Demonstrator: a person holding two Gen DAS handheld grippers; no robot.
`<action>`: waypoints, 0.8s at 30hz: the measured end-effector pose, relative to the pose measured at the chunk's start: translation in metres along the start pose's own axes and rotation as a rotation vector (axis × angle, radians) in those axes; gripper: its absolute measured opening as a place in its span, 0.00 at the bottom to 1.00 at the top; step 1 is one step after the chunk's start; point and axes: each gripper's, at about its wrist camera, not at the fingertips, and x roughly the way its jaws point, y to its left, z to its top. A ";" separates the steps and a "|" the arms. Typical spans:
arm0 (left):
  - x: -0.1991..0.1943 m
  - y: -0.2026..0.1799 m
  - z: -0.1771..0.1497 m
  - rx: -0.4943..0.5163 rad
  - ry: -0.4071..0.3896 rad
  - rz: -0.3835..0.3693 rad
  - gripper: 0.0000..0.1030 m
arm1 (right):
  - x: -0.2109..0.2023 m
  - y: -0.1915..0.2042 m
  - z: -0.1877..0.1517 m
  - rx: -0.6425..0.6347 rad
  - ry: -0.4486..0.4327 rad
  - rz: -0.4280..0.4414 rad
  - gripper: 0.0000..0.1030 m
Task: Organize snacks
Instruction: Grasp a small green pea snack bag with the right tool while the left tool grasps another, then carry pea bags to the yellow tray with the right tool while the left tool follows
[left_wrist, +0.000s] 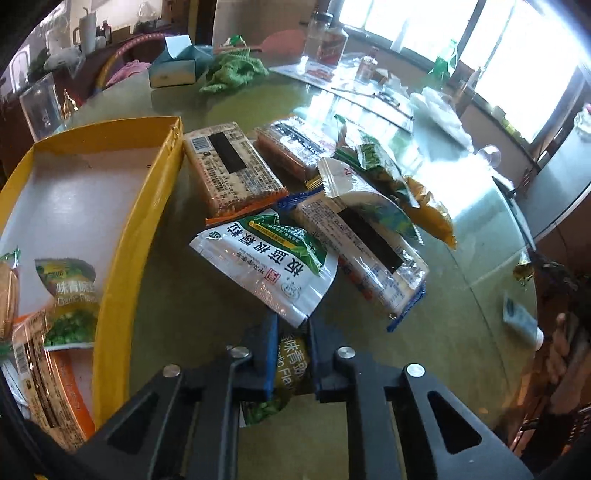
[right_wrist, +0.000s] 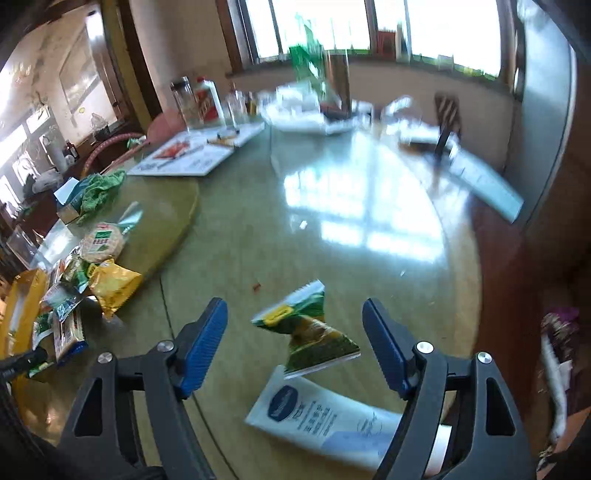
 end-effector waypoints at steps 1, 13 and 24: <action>-0.002 0.003 -0.002 -0.016 -0.004 -0.013 0.11 | 0.007 -0.003 0.001 0.004 0.017 -0.012 0.72; -0.021 0.016 -0.026 -0.056 -0.020 -0.124 0.11 | 0.019 0.017 -0.025 0.042 0.091 -0.008 0.43; -0.048 0.007 -0.051 -0.017 -0.018 -0.130 0.71 | -0.019 0.117 -0.098 -0.077 0.098 0.142 0.40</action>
